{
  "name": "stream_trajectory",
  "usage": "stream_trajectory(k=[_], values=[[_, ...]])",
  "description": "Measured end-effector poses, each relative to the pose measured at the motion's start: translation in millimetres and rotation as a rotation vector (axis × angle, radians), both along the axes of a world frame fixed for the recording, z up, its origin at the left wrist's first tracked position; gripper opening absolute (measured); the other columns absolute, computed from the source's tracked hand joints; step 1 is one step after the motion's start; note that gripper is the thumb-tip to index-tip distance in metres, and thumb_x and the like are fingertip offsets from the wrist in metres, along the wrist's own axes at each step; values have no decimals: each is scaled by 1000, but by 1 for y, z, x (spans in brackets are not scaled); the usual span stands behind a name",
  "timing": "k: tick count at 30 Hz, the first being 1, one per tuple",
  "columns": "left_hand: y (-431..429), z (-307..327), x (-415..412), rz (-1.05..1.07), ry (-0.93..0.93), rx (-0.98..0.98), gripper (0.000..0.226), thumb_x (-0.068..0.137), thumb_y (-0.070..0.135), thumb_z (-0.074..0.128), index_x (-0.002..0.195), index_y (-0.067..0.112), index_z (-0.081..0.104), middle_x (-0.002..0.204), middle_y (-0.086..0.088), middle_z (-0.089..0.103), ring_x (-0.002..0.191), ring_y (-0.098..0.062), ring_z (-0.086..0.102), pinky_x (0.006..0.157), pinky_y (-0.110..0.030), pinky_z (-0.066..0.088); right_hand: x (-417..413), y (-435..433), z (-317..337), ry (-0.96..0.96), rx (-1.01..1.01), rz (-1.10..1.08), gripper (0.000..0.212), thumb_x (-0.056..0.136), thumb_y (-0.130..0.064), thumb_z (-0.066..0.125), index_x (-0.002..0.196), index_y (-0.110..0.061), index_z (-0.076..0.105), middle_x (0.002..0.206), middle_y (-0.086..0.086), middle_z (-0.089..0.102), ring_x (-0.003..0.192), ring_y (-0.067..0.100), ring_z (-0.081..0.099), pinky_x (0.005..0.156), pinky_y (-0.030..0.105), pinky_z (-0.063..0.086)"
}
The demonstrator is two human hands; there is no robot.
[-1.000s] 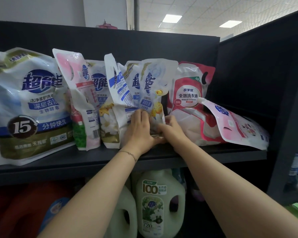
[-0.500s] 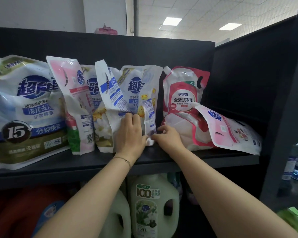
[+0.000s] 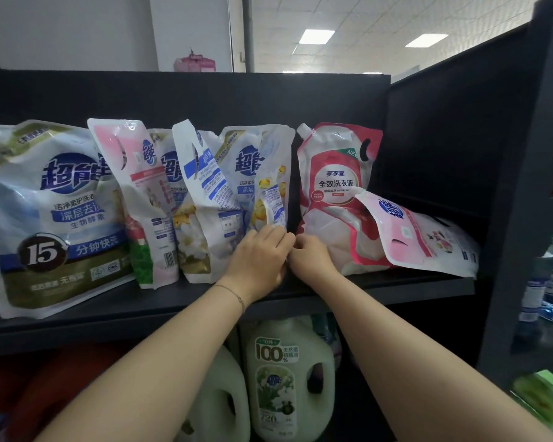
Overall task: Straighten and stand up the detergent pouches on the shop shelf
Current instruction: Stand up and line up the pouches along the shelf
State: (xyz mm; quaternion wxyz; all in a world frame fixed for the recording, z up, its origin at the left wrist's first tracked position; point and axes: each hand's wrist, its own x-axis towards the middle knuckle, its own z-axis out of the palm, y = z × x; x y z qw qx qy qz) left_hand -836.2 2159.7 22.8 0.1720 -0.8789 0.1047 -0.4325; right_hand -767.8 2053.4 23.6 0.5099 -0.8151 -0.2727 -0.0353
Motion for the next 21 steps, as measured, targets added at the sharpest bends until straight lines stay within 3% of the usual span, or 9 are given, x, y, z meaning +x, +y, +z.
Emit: stream_trajectory(k=[4, 7, 11, 14, 18, 21], values=[[0, 1, 0, 54, 76, -57, 33, 66, 13, 77, 92, 13, 57, 85, -6, 58, 71, -22, 58, 49, -31, 48, -7, -3, -1, -57, -46, 18, 14, 94, -16, 51, 101, -11, 62, 94, 5, 66, 88, 21, 62, 77, 34, 53], [-1, 1, -3, 99, 138, -130, 32, 76, 16, 71, 102, 14, 53, 98, -5, 58, 84, -22, 60, 57, -33, 52, -14, -11, 2, -121, -155, 37, 24, 93, -19, 53, 116, -12, 53, 107, 8, 64, 98, 25, 62, 87, 43, 53], [-12, 10, -5, 127, 191, -148, 40, 87, 24, 59, 123, 17, 45, 118, -3, 55, 103, -23, 58, 68, -33, 46, -26, -33, 14, -384, -429, 36, 31, 93, -22, 52, 122, -12, 49, 111, 11, 63, 96, 28, 62, 80, 41, 53], [-24, 19, -1, 171, 207, -182, 45, 87, 29, 58, 126, 18, 41, 119, -1, 55, 100, -23, 60, 67, -34, 46, -40, -52, 26, -621, -545, 19, 26, 96, -26, 49, 117, -12, 56, 107, 9, 63, 89, 26, 63, 78, 42, 54], [-43, 26, 10, 185, 162, -208, 31, 89, 26, 53, 117, 18, 43, 113, -1, 55, 88, -27, 63, 60, -32, 35, -46, -78, 32, -918, -473, -32, 26, 96, -26, 47, 110, -11, 62, 104, 6, 63, 87, 25, 62, 64, 34, 46], [-59, 31, 21, 148, 163, -227, 28, 91, 26, 48, 118, 17, 43, 116, -2, 54, 92, -29, 62, 62, -33, 38, -32, -95, 35, -1019, -399, -85, 21, 90, -23, 53, 98, -7, 65, 98, 9, 65, 89, 29, 61, 61, 34, 42]])
